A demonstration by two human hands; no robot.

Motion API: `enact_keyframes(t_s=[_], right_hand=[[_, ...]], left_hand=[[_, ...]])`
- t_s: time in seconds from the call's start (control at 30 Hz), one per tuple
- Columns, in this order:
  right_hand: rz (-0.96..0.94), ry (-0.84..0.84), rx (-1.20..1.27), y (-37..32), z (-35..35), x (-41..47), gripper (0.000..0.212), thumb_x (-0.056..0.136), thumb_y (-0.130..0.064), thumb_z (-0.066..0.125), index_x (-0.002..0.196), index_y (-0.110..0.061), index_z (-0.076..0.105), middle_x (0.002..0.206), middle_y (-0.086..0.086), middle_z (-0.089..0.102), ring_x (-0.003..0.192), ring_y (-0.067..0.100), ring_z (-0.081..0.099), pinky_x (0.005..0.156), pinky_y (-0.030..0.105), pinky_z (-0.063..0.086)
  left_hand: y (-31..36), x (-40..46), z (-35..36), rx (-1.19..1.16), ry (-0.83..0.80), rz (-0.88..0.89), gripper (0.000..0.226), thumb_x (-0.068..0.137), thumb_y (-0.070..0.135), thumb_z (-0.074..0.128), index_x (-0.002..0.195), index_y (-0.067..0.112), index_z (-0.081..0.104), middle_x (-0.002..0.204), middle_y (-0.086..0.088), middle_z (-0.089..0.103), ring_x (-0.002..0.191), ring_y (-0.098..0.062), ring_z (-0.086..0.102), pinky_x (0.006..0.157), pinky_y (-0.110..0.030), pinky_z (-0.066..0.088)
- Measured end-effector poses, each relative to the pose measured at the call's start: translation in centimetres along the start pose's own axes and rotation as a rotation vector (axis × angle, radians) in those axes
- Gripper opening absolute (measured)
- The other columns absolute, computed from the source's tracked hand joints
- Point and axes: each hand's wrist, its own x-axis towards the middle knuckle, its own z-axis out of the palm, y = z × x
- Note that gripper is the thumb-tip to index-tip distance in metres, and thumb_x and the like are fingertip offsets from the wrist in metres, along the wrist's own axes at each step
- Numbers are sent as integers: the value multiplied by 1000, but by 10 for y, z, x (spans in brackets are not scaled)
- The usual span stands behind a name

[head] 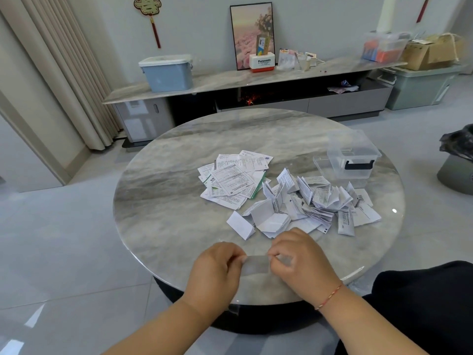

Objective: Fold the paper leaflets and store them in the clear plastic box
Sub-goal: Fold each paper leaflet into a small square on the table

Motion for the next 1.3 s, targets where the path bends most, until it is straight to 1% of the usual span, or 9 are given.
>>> enact_keyframes(t_s=[0.17, 0.27, 0.33, 0.47, 0.57, 0.67, 0.93, 1.1, 1.3], right_hand=[[316, 169, 35, 17, -12, 8, 15, 61, -22, 54, 53, -14, 63, 61, -5, 59, 74, 10, 51, 58, 16, 39], [273, 154, 35, 11, -6, 11, 13, 65, -23, 56, 53, -20, 61, 60, -11, 56, 77, 2, 50, 61, 6, 35], [229, 120, 23, 9, 1, 11, 12, 66, -22, 57, 56, -19, 62, 60, -13, 56, 78, -2, 48, 64, 4, 34], [214, 126, 39, 13, 8, 12, 14, 68, -28, 54, 59, -23, 63, 63, -14, 58, 79, -3, 47, 68, 3, 34], [226, 121, 42, 17, 13, 17, 11, 69, -27, 55, 58, -27, 59, 63, -17, 55, 74, -4, 47, 66, 4, 34], [215, 120, 50, 18, 18, 20, 12, 68, -29, 51, 58, -29, 58, 62, -18, 51, 71, -4, 45, 65, 4, 34], [204, 121, 48, 22, 23, 23, 14, 68, -29, 50, 61, -27, 62, 62, -16, 51, 68, -1, 44, 64, 4, 33], [211, 117, 49, 22, 20, 24, 16, 68, -32, 49, 59, -26, 61, 60, -24, 45, 71, -6, 44, 65, 2, 32], [232, 166, 56, 15, 15, 23, 10, 67, -30, 53, 65, -27, 63, 64, -21, 52, 74, -4, 49, 65, 2, 34]], left_hand=[[-11, 52, -11, -267, 128, -647, 18, 86, 20, 65, 68, 19, 67, 56, 5, 61, 51, -12, 52, 57, -24, 43], [-28, 83, -7, -412, 219, -868, 19, 86, 18, 65, 67, 14, 68, 57, -2, 63, 46, -17, 51, 58, -27, 47], [-43, 98, -2, -242, 110, -899, 25, 87, 20, 62, 65, 11, 67, 61, -5, 66, 54, -23, 57, 63, -29, 48], [-62, 125, 9, 403, 10, -560, 29, 89, 33, 57, 107, 10, 63, 112, -11, 59, 112, -28, 48, 90, -32, 37], [-67, 158, 22, 435, -48, -296, 42, 88, 37, 61, 125, 17, 54, 128, -4, 51, 123, -23, 40, 97, -33, 35], [-79, 183, 38, 409, -231, -232, 58, 84, 40, 66, 134, 21, 45, 138, 1, 46, 128, -20, 37, 100, -34, 35], [-89, 190, 50, 594, -265, -156, 19, 96, 17, 40, 97, 15, 59, 98, -7, 64, 88, -28, 57, 67, -32, 42], [-82, 187, 17, 386, -74, -171, 22, 97, 22, 45, 103, 13, 65, 99, -8, 67, 87, -31, 59, 66, -30, 39], [-45, 130, -34, 324, 237, 153, 10, 85, 14, 62, 90, 8, 69, 83, -4, 71, 68, -27, 63, 59, -23, 39]])
